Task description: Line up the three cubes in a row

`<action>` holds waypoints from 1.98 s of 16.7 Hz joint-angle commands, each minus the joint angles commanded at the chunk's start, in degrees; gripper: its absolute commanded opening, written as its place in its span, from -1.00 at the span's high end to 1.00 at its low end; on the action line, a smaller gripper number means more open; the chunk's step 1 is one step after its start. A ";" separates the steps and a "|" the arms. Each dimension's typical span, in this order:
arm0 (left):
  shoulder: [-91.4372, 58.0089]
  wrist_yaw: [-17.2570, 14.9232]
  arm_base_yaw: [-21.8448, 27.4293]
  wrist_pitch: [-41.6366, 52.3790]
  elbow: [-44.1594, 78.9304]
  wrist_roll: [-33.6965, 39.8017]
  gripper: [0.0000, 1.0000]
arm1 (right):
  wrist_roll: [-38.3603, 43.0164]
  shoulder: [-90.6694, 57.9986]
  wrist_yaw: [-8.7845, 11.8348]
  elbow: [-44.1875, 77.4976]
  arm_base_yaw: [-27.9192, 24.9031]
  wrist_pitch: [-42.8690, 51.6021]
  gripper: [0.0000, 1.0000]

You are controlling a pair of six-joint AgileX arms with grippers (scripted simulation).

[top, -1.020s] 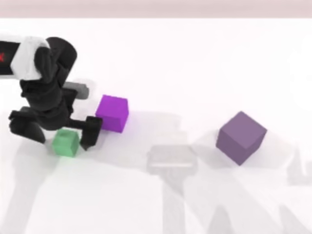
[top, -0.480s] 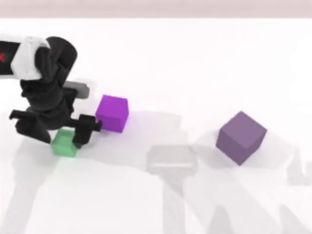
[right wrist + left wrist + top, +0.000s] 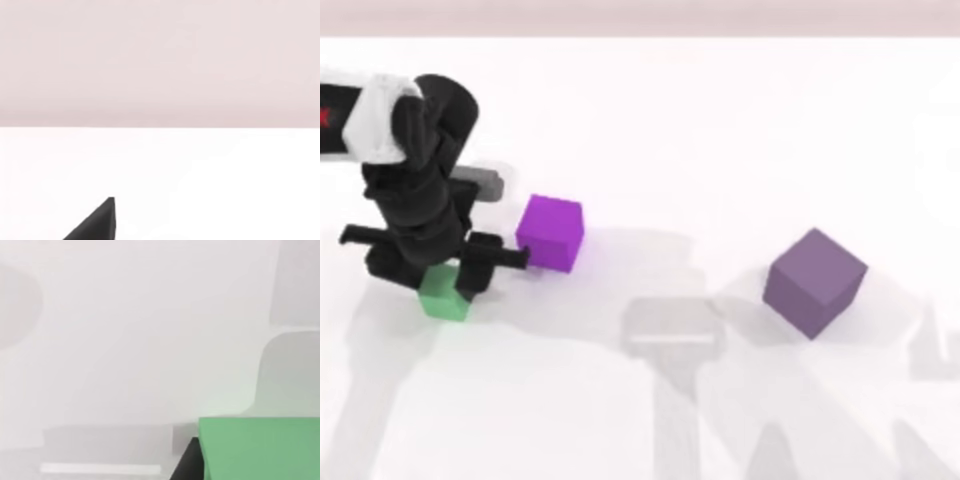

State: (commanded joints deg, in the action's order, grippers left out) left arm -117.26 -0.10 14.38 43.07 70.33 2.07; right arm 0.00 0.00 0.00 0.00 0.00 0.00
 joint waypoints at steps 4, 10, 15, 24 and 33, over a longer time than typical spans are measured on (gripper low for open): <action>2.22 0.09 -0.07 0.94 0.92 -0.08 1.00 | 0.00 0.00 0.00 0.00 0.00 0.00 -1.00; 5.26 0.14 -0.66 9.57 6.13 0.05 1.00 | 0.00 0.00 0.00 0.00 0.00 0.00 -1.00; 8.09 0.13 -1.12 15.66 9.76 0.10 1.00 | 0.00 0.00 0.00 0.00 0.00 0.00 -1.00; 2.00 0.47 7.78 19.80 18.64 9.38 1.00 | 0.00 0.00 0.00 0.00 0.00 0.00 -1.00; -13.79 1.22 36.53 32.34 45.94 47.75 1.00 | 0.00 0.00 0.00 0.00 0.00 0.00 -1.00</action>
State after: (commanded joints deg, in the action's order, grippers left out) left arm -131.05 1.12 50.90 75.41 116.27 49.82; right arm 0.00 0.00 0.00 0.00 0.00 0.00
